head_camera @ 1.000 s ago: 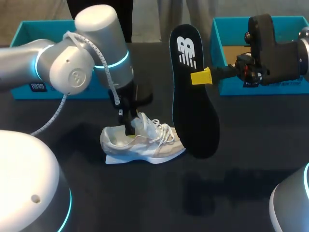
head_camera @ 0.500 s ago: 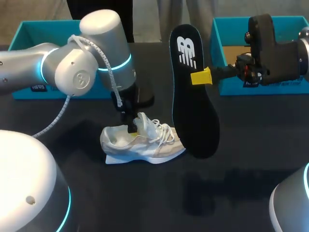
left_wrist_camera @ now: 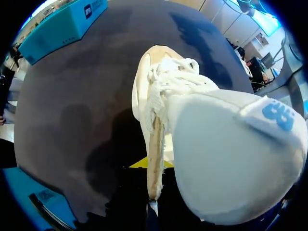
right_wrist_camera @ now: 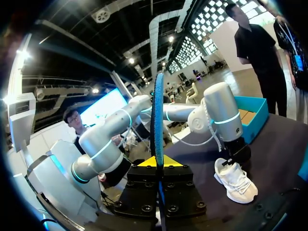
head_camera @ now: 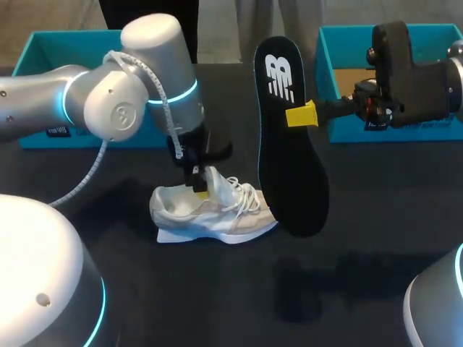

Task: Take the shoe out of the shoebox, open the shoe tongue, remove and reinsert the insole, then place the shoe into the shoebox

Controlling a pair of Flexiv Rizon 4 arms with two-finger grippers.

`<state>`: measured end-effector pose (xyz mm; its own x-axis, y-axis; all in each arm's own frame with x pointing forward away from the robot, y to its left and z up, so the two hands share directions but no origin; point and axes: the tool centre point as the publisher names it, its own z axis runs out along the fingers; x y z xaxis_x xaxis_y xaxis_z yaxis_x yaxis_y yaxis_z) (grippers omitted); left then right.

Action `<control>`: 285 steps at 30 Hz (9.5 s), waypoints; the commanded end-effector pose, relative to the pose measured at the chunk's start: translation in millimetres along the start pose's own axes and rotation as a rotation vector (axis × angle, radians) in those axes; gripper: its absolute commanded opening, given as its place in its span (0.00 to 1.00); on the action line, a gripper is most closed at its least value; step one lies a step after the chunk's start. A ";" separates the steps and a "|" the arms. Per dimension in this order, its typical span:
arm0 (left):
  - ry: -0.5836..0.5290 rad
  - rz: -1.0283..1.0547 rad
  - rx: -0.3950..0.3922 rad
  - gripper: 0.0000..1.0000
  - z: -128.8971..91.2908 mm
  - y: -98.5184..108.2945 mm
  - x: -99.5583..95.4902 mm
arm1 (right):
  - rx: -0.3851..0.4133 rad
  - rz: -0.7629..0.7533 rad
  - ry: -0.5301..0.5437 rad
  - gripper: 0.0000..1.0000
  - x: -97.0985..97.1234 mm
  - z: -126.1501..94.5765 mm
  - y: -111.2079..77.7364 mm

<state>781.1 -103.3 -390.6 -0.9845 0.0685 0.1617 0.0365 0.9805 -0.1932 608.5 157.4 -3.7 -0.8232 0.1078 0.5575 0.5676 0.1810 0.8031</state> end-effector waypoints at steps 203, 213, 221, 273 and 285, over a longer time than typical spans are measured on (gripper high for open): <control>-1.187 1.328 0.828 1.00 -257.2 -141.1 34.5 | 0.020 0.877 0.105 0.00 -223.5 -38.9 54.2; -1.230 1.326 0.843 1.00 -255.7 -158.2 38.7 | -0.013 0.947 0.067 0.00 -232.3 -18.1 44.2; -1.253 1.315 0.855 1.00 -249.6 -169.3 40.5 | -0.065 0.976 0.048 0.00 -235.2 -5.4 39.1; -1.252 1.282 0.926 0.00 -251.5 -157.6 36.0 | -0.065 0.872 0.020 1.00 -210.2 -14.9 7.4; -1.245 1.313 0.924 0.00 -253.2 -144.3 40.6 | -0.072 0.794 0.024 1.00 -186.5 -29.2 -2.8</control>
<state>781.7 -200.5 -111.0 -0.0197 -0.0175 -0.9997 0.9980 0.0596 -0.0207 769.7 112.7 -104.2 -0.1703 0.1527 0.9735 0.9852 0.0086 0.1710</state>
